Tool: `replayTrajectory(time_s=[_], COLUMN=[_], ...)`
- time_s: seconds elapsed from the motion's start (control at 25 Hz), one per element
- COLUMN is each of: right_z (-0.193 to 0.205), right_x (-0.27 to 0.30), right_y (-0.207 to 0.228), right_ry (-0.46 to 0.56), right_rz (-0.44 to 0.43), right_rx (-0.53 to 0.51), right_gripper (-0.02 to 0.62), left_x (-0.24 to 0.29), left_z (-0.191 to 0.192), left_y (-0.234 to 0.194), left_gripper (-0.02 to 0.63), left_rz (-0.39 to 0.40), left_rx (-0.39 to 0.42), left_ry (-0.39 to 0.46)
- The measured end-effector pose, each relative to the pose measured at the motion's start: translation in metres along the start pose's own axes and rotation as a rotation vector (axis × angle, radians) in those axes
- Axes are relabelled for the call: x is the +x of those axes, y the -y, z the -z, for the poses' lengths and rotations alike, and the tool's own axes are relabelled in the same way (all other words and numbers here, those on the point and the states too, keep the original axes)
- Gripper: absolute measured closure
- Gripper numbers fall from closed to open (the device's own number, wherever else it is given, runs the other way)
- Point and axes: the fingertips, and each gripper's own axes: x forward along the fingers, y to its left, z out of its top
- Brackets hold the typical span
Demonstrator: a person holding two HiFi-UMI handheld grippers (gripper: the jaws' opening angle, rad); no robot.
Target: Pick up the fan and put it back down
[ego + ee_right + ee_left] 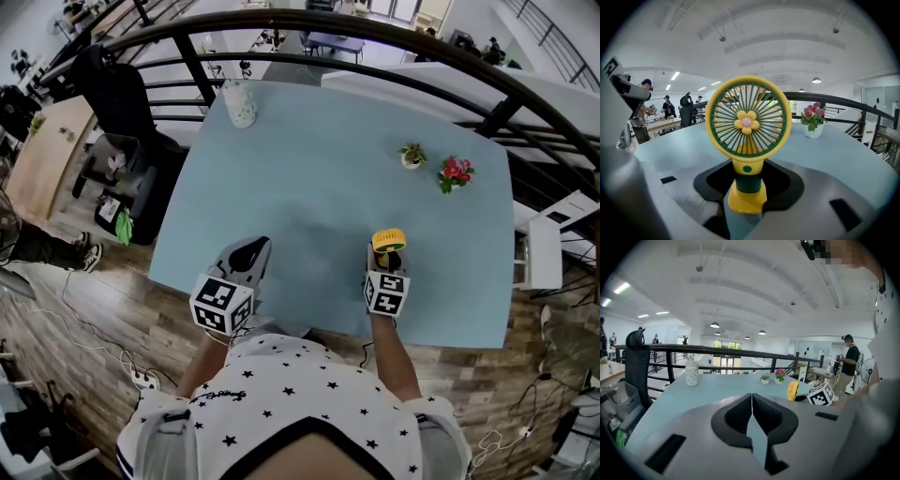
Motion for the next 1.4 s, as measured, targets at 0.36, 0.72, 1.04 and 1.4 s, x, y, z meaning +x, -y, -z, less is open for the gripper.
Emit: replayTrajectory(time_s=[0.36, 0.72, 1.04, 1.4], right_z=[0.009, 0.01, 0.011, 0.018], right_x=[0.001, 0.0, 0.001, -0.013], right_y=[0.001, -0.001, -0.002, -0.001], right_ry=[-0.022, -0.025, -0.02, -0.034], right_rz=[0.001, 0.017, 0.032, 0.058], right_rx=[0.002, -0.024, -0.034, -0.01], right_gripper=[0.422, 0.422, 0.417, 0.36], left_x=[0.0, -0.004, -0.01, -0.01], left_z=[0.0, 0.0, 0.002, 0.004], left_y=[0.001, 0.002, -0.001, 0.003], left_gripper=[0.577, 0.577, 0.577, 0.577], left_rz=[-0.002, -0.002, 0.0, 0.025], left_rx=[-0.001, -0.001, -0.004, -0.005], left_ry=[-0.003, 0.002, 0.008, 0.013])
